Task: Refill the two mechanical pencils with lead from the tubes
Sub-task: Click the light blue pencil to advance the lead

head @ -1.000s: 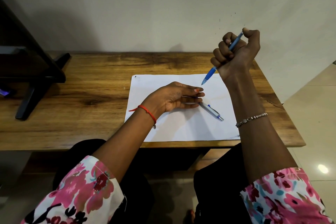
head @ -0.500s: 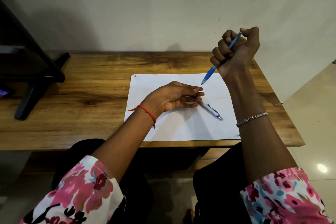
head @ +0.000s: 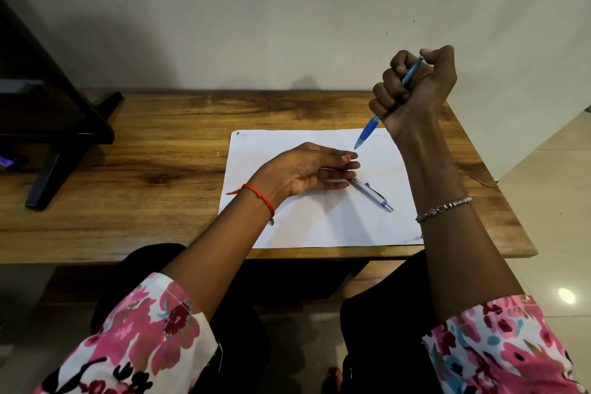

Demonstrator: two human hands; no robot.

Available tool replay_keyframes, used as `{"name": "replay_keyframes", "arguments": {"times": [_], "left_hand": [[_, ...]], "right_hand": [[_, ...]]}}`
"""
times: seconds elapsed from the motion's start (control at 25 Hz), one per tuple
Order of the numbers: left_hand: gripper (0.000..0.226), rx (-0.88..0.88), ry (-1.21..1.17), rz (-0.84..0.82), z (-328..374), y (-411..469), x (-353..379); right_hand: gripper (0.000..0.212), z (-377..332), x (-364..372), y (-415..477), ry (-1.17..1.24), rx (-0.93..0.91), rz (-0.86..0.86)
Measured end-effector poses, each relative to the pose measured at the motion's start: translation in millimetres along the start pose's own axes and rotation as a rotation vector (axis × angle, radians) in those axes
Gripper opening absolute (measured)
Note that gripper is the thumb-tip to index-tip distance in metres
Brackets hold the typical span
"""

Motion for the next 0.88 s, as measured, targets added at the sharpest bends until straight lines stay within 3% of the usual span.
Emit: {"name": "replay_keyframes", "arguments": {"times": [0.88], "left_hand": [[0.014, -0.005, -0.006, -0.01, -0.5, -0.8, 1.3]], "right_hand": [[0.04, -2.1, -4.3, 0.9, 0.001, -0.001, 0.029]]}}
Point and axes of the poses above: each hand's wrist, its own y-axis towards the middle knuckle, its own x-axis out of the palm, z = x × y, the point moved 9 cm from there along y, towards the middle knuckle, and after that the axes turned 14 degrees about y, right-handed, at the moved point
